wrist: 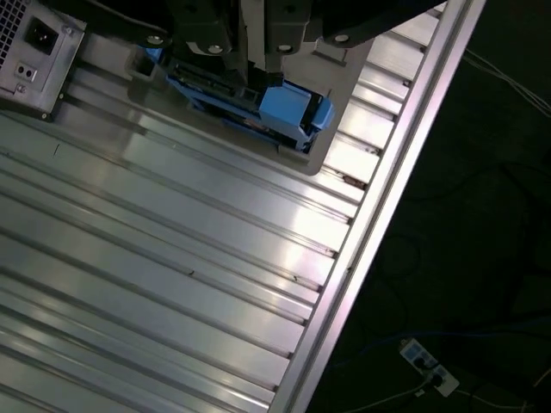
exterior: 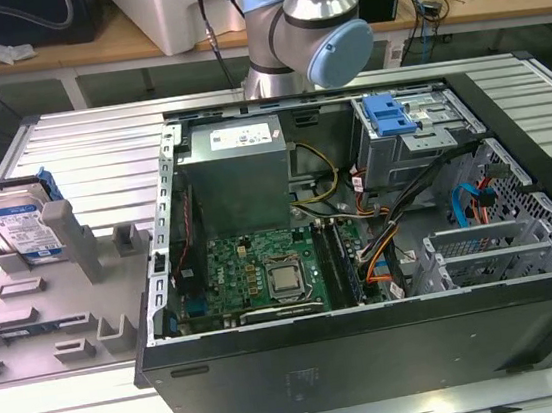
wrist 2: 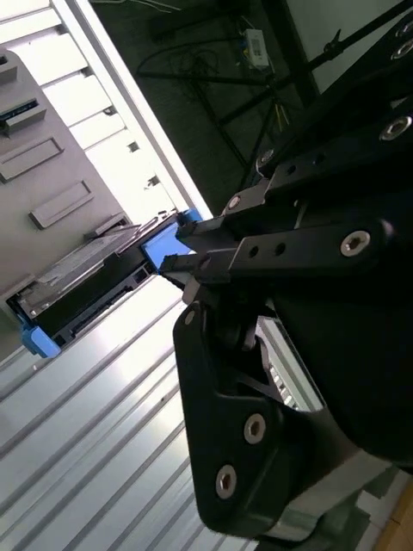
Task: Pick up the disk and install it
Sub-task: 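Pick up the disk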
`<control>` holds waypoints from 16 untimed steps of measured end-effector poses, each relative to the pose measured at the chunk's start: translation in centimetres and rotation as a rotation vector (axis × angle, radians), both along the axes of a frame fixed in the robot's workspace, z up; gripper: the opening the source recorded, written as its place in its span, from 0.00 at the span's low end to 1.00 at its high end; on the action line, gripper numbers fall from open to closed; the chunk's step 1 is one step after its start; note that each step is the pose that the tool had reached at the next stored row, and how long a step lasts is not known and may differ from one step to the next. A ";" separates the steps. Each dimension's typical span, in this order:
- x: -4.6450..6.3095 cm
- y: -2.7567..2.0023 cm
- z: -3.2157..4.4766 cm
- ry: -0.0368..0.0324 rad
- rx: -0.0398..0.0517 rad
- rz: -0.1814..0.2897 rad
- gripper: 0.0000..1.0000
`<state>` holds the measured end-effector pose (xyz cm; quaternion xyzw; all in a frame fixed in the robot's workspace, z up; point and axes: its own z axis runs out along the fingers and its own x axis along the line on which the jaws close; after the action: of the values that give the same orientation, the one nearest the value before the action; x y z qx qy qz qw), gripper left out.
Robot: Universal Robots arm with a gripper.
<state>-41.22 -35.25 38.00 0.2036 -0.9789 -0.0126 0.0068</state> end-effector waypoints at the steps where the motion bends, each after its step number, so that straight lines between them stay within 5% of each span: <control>1: 0.0 -0.02 0.00 0.0000 0.0000 0.000 0.29; 12: 0.0 -0.04 0.00 0.0000 0.0000 0.000 0.44; 16: 0.0 -0.05 -0.03 0.0001 0.0001 0.045 0.44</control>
<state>-41.22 -35.29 37.97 0.2255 -0.9741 -0.0125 0.0071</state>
